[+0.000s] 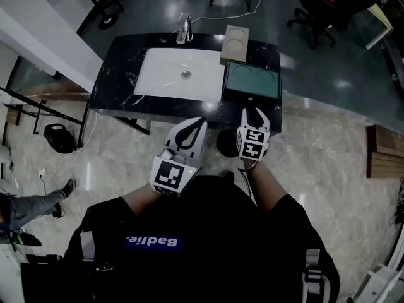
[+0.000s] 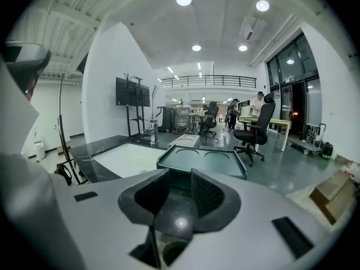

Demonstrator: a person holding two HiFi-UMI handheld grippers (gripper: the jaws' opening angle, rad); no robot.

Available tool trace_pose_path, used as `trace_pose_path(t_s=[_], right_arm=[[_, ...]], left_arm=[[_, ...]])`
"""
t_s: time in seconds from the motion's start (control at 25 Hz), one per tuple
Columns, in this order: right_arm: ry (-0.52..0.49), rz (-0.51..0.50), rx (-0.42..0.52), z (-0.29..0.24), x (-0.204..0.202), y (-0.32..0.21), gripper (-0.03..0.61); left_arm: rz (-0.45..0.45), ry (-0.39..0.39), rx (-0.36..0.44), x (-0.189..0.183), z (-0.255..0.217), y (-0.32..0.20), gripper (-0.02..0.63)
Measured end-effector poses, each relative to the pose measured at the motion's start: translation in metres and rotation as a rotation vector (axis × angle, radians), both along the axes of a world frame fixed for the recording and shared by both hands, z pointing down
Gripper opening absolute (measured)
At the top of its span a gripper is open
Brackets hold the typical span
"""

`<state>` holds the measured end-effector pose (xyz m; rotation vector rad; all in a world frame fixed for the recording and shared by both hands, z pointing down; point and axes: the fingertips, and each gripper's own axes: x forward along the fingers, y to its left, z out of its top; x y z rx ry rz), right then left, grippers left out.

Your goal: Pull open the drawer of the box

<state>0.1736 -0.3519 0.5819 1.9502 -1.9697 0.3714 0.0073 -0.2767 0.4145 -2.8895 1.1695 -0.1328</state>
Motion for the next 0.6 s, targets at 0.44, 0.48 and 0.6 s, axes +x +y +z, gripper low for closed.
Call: trace_pose_path(t_s=[0.44, 0.48, 0.6], right_arm=[[-0.002, 0.035, -0.065, 0.031, 0.01, -0.02, 0.095], [-0.006, 0.044, -0.076, 0.035, 0.013, -0.022, 0.095], [-0.02, 0.067, -0.104, 0.047, 0.018, -0.028, 0.094]], left_arm=[[-0.053, 0.016, -0.014, -0.015, 0.003, 0.0, -0.008], [-0.057, 0.009, -0.014, -0.017, 0.003, 0.0, -0.008], [-0.073, -0.005, -0.02, -0.024, 0.004, 0.001, -0.008]])
